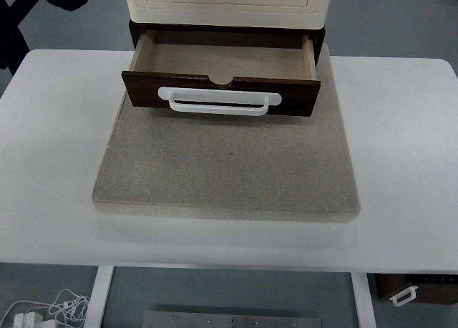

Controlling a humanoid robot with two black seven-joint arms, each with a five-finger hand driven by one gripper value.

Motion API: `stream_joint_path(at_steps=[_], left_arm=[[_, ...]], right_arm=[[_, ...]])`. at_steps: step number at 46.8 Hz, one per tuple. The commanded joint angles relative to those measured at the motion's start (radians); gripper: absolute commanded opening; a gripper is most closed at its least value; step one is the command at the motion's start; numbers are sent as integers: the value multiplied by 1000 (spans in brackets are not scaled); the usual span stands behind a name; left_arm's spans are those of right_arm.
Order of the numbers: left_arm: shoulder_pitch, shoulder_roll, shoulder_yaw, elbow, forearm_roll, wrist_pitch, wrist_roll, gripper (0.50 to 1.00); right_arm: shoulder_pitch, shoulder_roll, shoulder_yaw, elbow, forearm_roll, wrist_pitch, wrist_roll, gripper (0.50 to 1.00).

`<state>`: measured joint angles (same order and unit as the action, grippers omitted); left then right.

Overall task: Close drawer under combined cabinet
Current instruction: 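Swing the left hand over the pad in front of the open drawer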

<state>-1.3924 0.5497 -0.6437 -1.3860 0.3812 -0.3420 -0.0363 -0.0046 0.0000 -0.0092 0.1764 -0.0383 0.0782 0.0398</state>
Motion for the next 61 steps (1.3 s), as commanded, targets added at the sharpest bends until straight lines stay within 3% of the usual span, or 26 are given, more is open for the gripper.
stream_joint_path(at_steps=[1,18,29,41,47,52,61], left_arm=[[-22,16,73,-30,8,0,1,996],[-166,53,360,-137,22,-15,7,996],[-180,45,496,-192,24,-15,15,996],[-194,27,647,-225,25,-19,67,999],[-200,27,699,-226,83,-26,110,999],[-198,29,714,-226,122,-78,148,996],[-197,19,720,-226,125,-157,302,996]], right_arm=[[0,0,0,0,0,0,0,952],[0,0,0,0,0,0,0,952],[0,0,0,0,0,0,0,952],[0,0,0,0,0,2,0,952],[0,0,0,0,0,0,0,952],[0,0,0,0,0,0,0,952],[0,0,0,0,0,0,0,952]])
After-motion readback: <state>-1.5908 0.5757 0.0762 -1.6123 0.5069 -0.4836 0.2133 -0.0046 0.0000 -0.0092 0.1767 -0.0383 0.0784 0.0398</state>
